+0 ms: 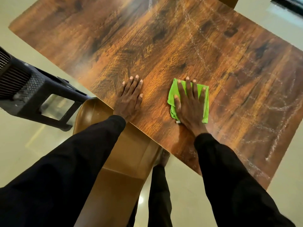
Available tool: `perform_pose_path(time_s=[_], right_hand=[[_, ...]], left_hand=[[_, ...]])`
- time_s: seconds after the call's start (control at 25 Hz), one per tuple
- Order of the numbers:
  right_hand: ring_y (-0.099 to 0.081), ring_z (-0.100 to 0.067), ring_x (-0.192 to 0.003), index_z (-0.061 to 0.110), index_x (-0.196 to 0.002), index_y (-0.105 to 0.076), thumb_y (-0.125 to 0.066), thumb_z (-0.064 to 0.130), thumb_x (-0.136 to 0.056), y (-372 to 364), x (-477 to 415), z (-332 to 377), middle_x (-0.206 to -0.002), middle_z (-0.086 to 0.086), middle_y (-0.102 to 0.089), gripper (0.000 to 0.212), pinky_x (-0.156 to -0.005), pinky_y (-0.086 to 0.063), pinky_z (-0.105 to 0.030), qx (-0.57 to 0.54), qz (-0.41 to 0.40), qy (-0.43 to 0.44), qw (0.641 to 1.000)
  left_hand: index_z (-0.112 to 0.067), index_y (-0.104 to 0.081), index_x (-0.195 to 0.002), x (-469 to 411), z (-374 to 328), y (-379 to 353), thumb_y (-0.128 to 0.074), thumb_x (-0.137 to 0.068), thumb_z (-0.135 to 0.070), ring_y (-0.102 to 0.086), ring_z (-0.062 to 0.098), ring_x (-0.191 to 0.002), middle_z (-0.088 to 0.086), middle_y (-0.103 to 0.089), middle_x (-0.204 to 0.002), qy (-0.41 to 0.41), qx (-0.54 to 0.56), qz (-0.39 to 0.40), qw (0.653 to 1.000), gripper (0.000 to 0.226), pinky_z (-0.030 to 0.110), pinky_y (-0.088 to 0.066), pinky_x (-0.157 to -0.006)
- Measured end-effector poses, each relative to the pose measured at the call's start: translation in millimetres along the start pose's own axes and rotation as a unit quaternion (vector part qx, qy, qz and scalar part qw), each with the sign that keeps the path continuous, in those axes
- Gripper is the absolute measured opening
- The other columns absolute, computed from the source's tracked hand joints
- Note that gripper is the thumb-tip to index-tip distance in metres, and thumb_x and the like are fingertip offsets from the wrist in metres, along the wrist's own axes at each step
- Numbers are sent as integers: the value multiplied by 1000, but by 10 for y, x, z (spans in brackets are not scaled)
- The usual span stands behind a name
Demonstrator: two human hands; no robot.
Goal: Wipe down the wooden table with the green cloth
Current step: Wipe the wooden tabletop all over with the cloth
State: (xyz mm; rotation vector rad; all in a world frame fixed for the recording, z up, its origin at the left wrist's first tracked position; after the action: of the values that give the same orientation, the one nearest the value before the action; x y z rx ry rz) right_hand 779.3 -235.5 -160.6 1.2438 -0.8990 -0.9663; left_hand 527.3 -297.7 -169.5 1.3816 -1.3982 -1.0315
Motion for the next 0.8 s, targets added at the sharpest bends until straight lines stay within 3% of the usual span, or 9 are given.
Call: perform_pose_path(time_s=[0.12,0.28,0.4,0.56,0.68,0.8], right_hand=[[-4,-34,-171,26,-175,-19,-24,50,-115,-31,-336,357,-184,-9,-7,66,-134,-5,-66,-4,23,50,998],[-8,-33,-171,24,-173,-28,-35,48,-114,-107,93,313,-184,-9,-13,65,-133,-11,-67,1,33,164,986],[-8,-33,-171,23,-173,-28,-35,45,-115,1,-162,-164,-183,-9,-13,63,-134,-9,-66,-2,18,103,994],[-2,-34,-171,25,-176,-17,-31,46,-117,86,-1269,-318,-184,-9,-5,64,-134,-1,-65,-18,15,16,1000],[-2,-34,-171,26,-176,-17,-31,48,-116,50,-1608,58,-184,-9,-6,65,-134,-2,-64,-10,39,105,994],[-9,-34,-170,24,-174,-26,-35,47,-114,-32,-1334,-18,-184,-8,-12,65,-134,-11,-66,-2,36,209,977]], left_hand=[[-13,-14,-170,-146,-18,-22,-27,-116,-34,-2,23,-166,8,-6,-179,2,6,2,1000,59,44,0,-136],[-11,-19,-168,-455,-13,6,-30,-116,-33,-7,25,-166,10,-12,-178,-15,15,-3,1000,58,47,-6,-135],[-11,-22,-168,-578,40,6,-35,-116,-30,-8,26,-165,9,-14,-177,-10,29,-14,999,57,47,-7,-135],[-12,-25,-167,-555,23,-26,-33,-116,-31,-10,25,-165,8,-17,-177,-6,29,-34,999,56,46,-9,-135],[-13,-25,-168,-587,48,-22,-32,-115,-32,-10,23,-166,7,-18,-177,2,39,-31,999,56,47,-11,-135],[-14,-27,-167,-608,26,-25,-35,-114,-29,-12,23,-165,6,-20,-177,6,44,-35,998,56,49,-16,-134]])
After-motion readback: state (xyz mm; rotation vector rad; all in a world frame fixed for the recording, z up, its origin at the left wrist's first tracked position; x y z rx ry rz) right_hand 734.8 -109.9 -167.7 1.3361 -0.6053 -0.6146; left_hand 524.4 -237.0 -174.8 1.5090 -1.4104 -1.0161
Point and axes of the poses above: each hand's wrist, its own x-axis away from the middle knuckle, its own y-axis out of the back of the hand, z = x × y, the point moved 3 cm from there along -x, towards the middle knuckle
